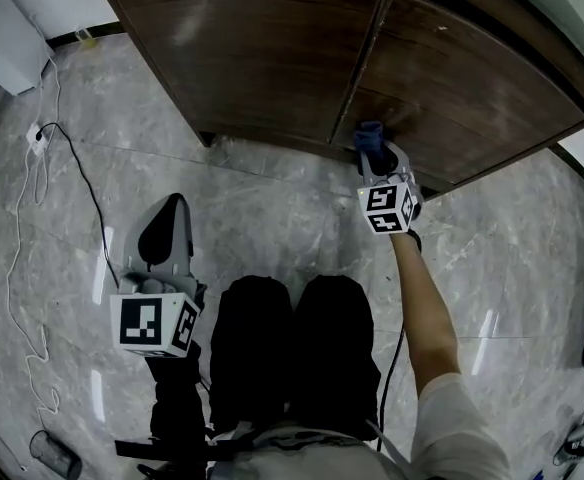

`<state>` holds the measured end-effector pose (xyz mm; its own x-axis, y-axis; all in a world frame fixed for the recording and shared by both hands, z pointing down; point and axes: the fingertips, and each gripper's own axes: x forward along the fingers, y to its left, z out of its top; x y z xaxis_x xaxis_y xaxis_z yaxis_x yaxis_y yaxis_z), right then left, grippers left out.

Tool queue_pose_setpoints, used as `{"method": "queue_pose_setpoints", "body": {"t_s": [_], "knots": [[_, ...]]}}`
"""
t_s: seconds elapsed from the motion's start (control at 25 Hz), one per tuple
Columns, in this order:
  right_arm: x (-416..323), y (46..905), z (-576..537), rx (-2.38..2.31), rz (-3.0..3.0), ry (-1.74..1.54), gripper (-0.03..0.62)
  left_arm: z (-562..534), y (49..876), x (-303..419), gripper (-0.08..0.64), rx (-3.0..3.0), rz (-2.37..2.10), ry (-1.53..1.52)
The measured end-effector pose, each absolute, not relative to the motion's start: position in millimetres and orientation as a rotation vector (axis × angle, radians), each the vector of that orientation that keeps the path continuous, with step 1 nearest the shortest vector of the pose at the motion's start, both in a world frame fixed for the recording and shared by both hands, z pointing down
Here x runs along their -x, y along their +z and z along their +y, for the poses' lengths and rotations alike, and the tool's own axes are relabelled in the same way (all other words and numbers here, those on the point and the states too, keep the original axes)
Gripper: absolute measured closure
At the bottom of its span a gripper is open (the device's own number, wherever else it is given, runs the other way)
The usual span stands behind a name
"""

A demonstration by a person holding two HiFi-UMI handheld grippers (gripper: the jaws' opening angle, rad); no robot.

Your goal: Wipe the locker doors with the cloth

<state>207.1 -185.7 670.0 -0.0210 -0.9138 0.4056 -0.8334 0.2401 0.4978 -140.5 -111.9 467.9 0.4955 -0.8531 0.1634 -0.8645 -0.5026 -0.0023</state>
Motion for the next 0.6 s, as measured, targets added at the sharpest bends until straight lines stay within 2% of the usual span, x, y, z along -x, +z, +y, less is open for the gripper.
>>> {"method": "queue_pose_setpoints", "body": {"t_s": [0.24, 0.6], "knots": [[-204, 657, -188, -1.592, -1.841, -0.182, 0.479, -113, 469, 145, 0.560, -2.639, -1.528, 0.212], [-185, 568, -201, -1.682, -1.877, -0.335, 0.480, -111, 470, 147, 0.560, -2.641, -1.512, 0.198]]}}
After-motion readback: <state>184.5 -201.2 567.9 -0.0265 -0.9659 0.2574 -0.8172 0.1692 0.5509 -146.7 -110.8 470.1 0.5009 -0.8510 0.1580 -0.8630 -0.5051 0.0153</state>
